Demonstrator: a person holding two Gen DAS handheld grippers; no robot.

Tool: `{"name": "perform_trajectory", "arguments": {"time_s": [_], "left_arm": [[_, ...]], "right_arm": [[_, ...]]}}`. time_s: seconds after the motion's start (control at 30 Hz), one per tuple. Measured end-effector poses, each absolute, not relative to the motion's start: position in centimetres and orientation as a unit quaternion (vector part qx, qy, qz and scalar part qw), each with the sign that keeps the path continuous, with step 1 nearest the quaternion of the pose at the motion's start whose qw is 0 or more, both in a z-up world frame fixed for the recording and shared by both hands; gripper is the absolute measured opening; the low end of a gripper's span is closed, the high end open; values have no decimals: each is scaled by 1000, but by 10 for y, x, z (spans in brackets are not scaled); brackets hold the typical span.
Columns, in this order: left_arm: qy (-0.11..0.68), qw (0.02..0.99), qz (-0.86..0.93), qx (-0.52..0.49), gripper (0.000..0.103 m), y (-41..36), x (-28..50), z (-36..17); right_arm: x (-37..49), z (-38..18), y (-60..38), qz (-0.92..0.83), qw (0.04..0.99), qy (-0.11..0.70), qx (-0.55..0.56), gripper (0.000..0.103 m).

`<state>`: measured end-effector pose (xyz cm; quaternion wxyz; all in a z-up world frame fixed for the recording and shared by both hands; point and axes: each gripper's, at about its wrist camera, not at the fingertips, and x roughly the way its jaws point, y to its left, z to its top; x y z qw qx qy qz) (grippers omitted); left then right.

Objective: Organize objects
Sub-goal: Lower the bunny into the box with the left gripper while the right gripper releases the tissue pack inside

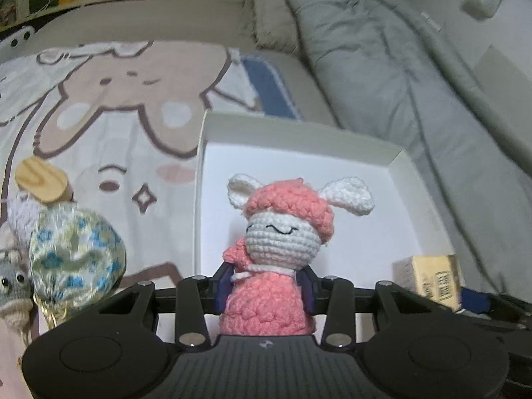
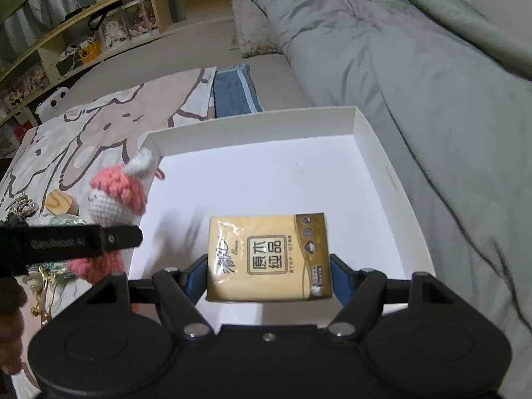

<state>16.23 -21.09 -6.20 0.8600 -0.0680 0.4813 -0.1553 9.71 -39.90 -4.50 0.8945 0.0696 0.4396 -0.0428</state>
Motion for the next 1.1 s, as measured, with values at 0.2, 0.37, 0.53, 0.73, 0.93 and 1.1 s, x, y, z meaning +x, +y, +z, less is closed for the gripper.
{"name": "perform_trajectory", "arguments": {"time_s": [0.2,0.37,0.53,0.73,0.93,1.1], "left_arm": [[490,858,-143,-56,44,-213,160,-71],[468,870,-151,-24,63,-213,152,-59],[453,879,-146,10,71,-206,150,-50],[460,879,-121,25,71,-193,159,-59],[462,880,-107,39,71,-192,172,-76],[470,875,-105,50,71,-193,176,-89]], "right_arm": [[100,-51,-399,-39,890,448,75,74],[104,-55,-396,-33,886,455,80,74],[108,-62,-388,-29,882,464,80,74],[115,-73,-380,-29,872,482,80,74],[124,-86,-377,-40,864,495,79,74],[142,-93,-371,-49,864,497,70,74]]}}
